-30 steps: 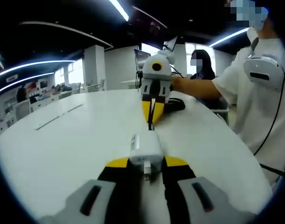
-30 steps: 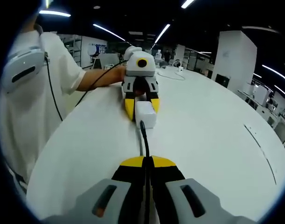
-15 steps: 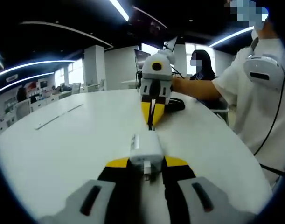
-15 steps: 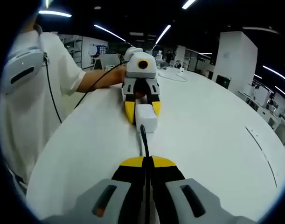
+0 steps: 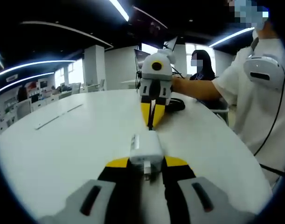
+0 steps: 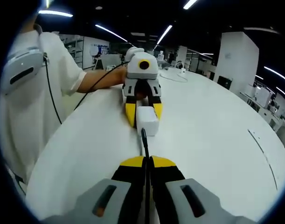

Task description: Plug the desk Type‑C cable into the charger adapter.

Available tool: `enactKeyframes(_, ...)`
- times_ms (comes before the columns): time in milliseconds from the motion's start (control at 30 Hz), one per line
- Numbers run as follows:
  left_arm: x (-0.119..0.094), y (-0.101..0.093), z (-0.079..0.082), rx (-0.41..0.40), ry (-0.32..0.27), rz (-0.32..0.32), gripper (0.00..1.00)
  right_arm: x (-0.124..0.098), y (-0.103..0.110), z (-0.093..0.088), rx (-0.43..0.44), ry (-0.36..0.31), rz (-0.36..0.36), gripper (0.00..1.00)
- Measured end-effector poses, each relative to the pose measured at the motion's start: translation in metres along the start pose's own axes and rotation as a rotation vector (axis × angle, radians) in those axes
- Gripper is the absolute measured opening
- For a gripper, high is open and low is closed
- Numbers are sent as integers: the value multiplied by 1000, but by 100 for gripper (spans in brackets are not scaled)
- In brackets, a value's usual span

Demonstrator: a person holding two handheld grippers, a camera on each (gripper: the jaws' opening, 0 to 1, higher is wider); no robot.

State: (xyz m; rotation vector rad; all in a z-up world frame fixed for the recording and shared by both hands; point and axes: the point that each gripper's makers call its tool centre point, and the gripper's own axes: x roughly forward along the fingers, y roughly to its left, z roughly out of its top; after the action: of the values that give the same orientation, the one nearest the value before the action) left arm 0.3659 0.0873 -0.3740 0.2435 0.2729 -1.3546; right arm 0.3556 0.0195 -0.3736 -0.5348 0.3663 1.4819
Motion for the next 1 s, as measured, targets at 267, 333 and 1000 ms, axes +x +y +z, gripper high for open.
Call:
enactKeyframes(267,0,0,0,-3,0,0,25,4,1,3,-3,-5,9,3)
enactKeyframes(333,0,0,0,-3,0,0,25,6,1,3,-5,-5,10,3)
enactKeyframes(1000,-1,1,1,-3,2,-1,25,12,2,7,-24,-8,12,3)
